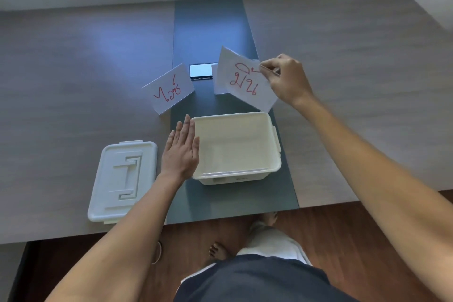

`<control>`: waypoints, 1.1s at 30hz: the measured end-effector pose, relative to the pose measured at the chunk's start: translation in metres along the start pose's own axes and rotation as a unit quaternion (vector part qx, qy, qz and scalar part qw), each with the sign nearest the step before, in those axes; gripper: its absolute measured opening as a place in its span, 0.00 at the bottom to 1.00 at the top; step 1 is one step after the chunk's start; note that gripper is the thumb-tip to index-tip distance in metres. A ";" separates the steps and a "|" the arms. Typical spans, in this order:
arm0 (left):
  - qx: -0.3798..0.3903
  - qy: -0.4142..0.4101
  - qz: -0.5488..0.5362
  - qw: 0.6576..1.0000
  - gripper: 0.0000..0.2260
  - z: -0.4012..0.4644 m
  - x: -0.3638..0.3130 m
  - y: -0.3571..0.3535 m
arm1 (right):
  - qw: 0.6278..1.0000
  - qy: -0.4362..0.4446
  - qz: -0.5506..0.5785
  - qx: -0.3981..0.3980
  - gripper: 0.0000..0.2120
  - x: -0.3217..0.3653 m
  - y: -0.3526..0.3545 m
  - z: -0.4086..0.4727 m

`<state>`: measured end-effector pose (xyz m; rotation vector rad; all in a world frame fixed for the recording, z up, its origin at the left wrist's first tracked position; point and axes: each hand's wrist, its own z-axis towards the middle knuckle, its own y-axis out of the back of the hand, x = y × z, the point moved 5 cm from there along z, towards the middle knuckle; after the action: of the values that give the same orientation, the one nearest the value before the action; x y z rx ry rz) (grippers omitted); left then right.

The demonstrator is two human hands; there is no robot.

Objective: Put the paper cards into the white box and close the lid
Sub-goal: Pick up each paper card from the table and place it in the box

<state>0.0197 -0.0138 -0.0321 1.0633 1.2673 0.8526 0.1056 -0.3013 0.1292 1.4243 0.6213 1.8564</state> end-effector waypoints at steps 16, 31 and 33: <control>0.002 -0.004 -0.059 0.998 0.26 0.000 0.002 0.000 | 0.965 -0.052 0.089 0.242 0.10 -0.016 -0.054 -0.102; -0.003 0.006 -0.070 0.998 0.26 -0.001 0.001 -0.001 | 0.878 -0.076 0.050 0.471 0.19 -0.025 -0.094 -0.143; -0.002 0.007 -0.070 0.998 0.26 -0.001 0.001 0.000 | 0.884 -0.080 0.056 0.457 0.17 -0.025 -0.092 -0.135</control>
<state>0.0190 -0.0130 -0.0324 0.9559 1.3341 0.7565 0.0015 -0.2559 0.0088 2.2040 1.4742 1.5337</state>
